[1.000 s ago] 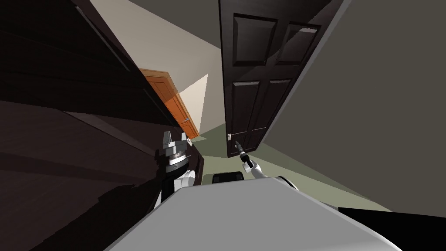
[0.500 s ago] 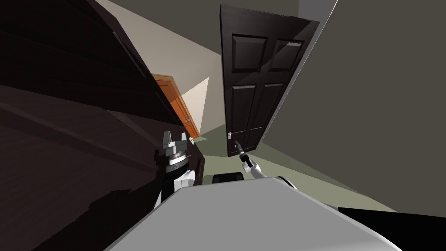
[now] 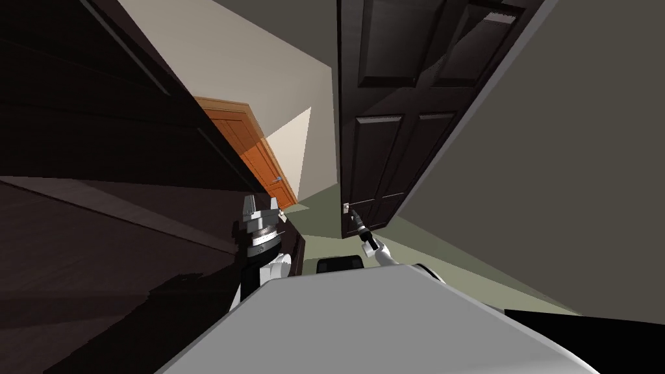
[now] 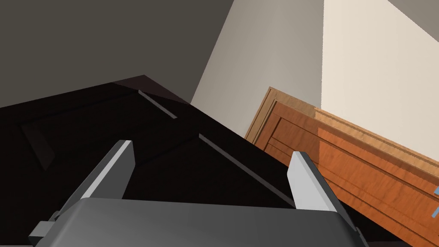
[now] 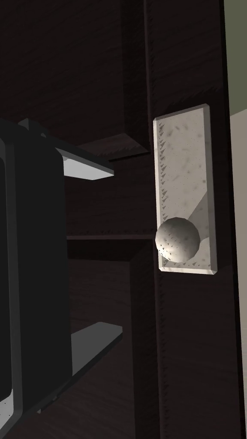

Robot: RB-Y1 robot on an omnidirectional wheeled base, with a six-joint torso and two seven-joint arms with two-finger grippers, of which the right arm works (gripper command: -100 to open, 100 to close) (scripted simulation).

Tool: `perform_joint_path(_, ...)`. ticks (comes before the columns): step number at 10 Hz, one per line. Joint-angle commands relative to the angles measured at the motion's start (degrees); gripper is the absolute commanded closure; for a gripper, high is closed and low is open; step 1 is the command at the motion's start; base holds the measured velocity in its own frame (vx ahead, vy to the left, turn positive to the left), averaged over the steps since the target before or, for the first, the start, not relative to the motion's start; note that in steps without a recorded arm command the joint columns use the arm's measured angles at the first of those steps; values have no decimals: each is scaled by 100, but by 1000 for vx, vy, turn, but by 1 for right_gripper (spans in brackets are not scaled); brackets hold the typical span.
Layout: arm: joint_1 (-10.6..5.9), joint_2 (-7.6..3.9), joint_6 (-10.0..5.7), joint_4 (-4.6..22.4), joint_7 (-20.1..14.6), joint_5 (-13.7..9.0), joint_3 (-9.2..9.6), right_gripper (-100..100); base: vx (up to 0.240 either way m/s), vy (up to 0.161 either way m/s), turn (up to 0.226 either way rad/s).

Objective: Push the door open

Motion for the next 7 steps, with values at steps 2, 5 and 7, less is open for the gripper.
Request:
perform_joint_path(2,-3,25,-61,48,36,-17,-36,-100,191,62,25)
perform_joint_path(5,13,113,-105,59,70,-33,-70,-100,219,41,25)
perform_joint_path(7,-3,93,-107,88,64,-32,-65,100,31,8,-1)
